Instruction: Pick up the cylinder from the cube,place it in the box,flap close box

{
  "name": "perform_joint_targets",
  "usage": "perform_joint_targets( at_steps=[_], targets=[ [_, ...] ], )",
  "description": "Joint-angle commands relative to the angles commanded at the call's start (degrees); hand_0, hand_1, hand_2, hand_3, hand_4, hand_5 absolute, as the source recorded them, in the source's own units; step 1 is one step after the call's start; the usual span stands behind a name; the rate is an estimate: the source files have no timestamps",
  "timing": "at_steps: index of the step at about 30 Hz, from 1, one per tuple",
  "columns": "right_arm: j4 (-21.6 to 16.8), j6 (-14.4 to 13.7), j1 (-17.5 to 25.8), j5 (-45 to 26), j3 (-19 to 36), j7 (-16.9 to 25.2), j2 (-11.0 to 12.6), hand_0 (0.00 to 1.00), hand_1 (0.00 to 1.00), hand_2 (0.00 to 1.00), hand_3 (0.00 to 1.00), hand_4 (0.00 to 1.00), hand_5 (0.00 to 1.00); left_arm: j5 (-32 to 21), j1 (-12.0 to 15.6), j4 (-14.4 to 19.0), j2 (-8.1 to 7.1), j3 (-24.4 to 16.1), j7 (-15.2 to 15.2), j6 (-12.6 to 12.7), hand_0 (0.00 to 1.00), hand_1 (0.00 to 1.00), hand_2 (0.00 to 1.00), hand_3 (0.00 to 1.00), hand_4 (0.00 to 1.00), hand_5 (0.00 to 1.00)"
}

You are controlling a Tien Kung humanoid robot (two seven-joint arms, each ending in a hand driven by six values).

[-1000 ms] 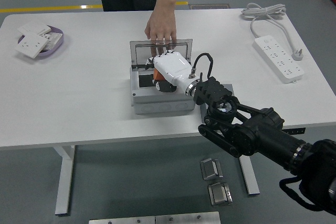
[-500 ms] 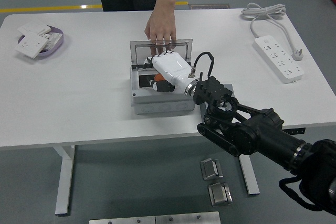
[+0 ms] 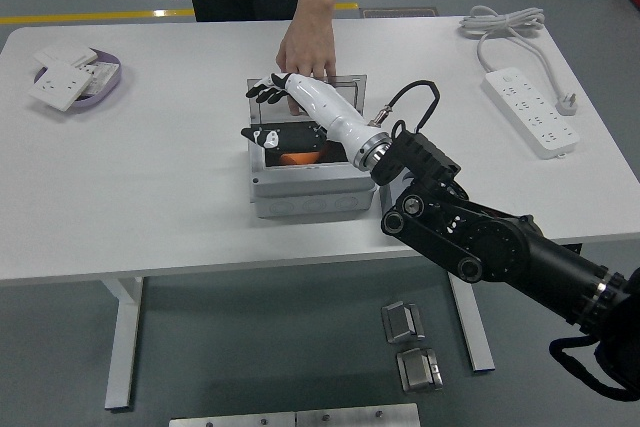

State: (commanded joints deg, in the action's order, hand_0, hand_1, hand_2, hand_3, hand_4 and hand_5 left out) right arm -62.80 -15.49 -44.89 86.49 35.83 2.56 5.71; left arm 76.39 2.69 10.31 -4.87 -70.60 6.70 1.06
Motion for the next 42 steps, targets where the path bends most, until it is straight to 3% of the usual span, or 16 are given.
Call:
perform_joint_targets(
  at_steps=[6, 16, 22, 24, 29, 41, 42],
  targets=[
    [1.75, 0.32, -2.1, -2.19, 2.68, -0.65, 0.76, 0.785, 0.677, 0.684, 0.704, 0.788, 0.387, 0.07, -0.2, 0.0, -0.11, 0.03, -0.04, -0.07, 0.596, 0.62, 0.57, 0.602, 0.658, 0.308],
    [15.48, 2.34, -9.71, -5.63, 1.06, -0.56, -0.83, 0.76, 0.669, 0.682, 0.71, 0.778, 0.381, 0.45, -0.78, 0.0, -0.55, 0.35, 0.12, -0.24, 0.595, 0.619, 0.569, 0.602, 0.658, 0.308],
    [23.79, 3.21, -10.61, -7.6, -1.02, -0.41, -0.65, 0.744, 0.661, 0.68, 0.711, 0.776, 0.383, 0.5, -0.94, 0.0, -0.67, 0.5, 0.23, -0.25, 0.595, 0.618, 0.568, 0.602, 0.657, 0.307],
    [24.89, 3.29, -10.34, -8.28, -2.23, -0.35, -0.18, 0.741, 0.656, 0.681, 0.711, 0.778, 0.387, 0.49, -0.93, 0.0, -0.69, 0.44, 0.24, -0.21, 0.595, 0.618, 0.568, 0.602, 0.658, 0.308],
    [23.77, 3.35, -9.38, -9.29, -5.22, -0.51, 1.3, 0.741, 0.656, 0.681, 0.711, 0.778, 0.387, 0.46, -0.95, 0.0, -0.7, 0.46, 0.21, -0.21, 0.595, 0.618, 0.568, 0.602, 0.658, 0.308],
    [11.99, 2.36, -7.42, -8.57, -9.24, -1.32, 6.46, 0.729, 0.655, 0.68, 0.71, 0.776, 0.387, 0.33, -0.88, 0.0, -0.57, 0.47, 0.09, -0.21, 0.595, 0.619, 0.568, 0.603, 0.657, 0.305],
    [11.12, 2.26, -7.24, -8.46, -9.52, -1.41, 6.81, 0.674, 0.653, 0.68, 0.71, 0.774, 0.39, 0.28, -0.88, 0.0, -0.56, 0.51, 0.05, -0.22, 0.595, 0.619, 0.568, 0.602, 0.655, 0.3]
  ],
)
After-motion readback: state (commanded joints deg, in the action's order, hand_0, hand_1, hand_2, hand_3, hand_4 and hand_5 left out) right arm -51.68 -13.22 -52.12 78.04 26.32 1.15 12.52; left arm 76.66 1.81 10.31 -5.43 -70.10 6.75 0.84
